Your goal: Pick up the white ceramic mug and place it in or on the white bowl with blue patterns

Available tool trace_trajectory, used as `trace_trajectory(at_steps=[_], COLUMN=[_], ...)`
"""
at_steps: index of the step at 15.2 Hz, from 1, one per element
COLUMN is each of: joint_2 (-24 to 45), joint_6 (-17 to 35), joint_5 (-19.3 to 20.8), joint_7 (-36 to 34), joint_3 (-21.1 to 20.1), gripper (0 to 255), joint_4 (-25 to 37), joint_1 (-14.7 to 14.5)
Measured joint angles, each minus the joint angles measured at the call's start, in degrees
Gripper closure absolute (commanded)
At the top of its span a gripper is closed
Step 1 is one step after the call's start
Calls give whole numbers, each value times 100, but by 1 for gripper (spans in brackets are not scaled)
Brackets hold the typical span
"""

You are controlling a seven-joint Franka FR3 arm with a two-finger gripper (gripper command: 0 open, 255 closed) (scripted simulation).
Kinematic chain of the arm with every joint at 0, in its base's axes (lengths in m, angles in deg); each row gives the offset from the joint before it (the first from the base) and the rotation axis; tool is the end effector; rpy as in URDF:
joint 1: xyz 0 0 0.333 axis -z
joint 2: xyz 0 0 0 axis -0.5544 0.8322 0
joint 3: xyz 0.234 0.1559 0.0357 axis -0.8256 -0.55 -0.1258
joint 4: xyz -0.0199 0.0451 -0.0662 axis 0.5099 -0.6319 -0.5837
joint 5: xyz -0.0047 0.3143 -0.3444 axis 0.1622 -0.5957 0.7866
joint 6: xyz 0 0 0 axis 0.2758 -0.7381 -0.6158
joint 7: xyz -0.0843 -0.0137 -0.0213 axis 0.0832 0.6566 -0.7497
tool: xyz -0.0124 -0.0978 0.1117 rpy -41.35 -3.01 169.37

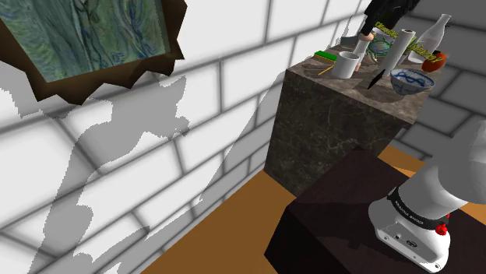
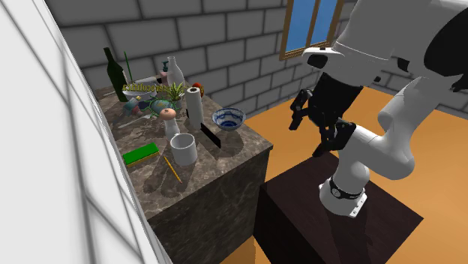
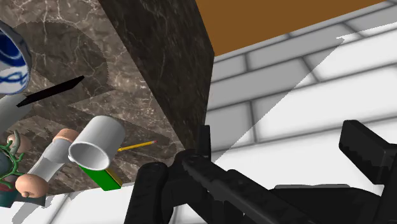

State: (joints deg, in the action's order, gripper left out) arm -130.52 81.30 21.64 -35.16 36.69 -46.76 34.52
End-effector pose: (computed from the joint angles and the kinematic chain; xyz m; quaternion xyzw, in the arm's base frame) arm 0.4098 -0.0277 0.5922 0.9885 -0.0907 0.1113 0.0473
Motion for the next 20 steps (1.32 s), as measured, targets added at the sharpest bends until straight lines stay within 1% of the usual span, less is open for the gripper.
trace_trajectory(at_steps=[1, 4, 12, 16, 19, 20], joint_2=[0, 195, 1137, 1834, 2350, 2595], joint_6=[0, 225, 1053, 1484, 1760, 1839], joint_5=[0, 94, 356, 353, 262, 195], joint_7=[0, 223, 1174, 1696, 2070, 2213], joint_3=[0, 235, 1200, 1702, 2035, 2153], gripper=[0, 0, 0, 0, 0, 0], joint_4=[0, -43, 48, 296, 505, 659], joint_1=[0, 38, 160, 163, 141, 117])
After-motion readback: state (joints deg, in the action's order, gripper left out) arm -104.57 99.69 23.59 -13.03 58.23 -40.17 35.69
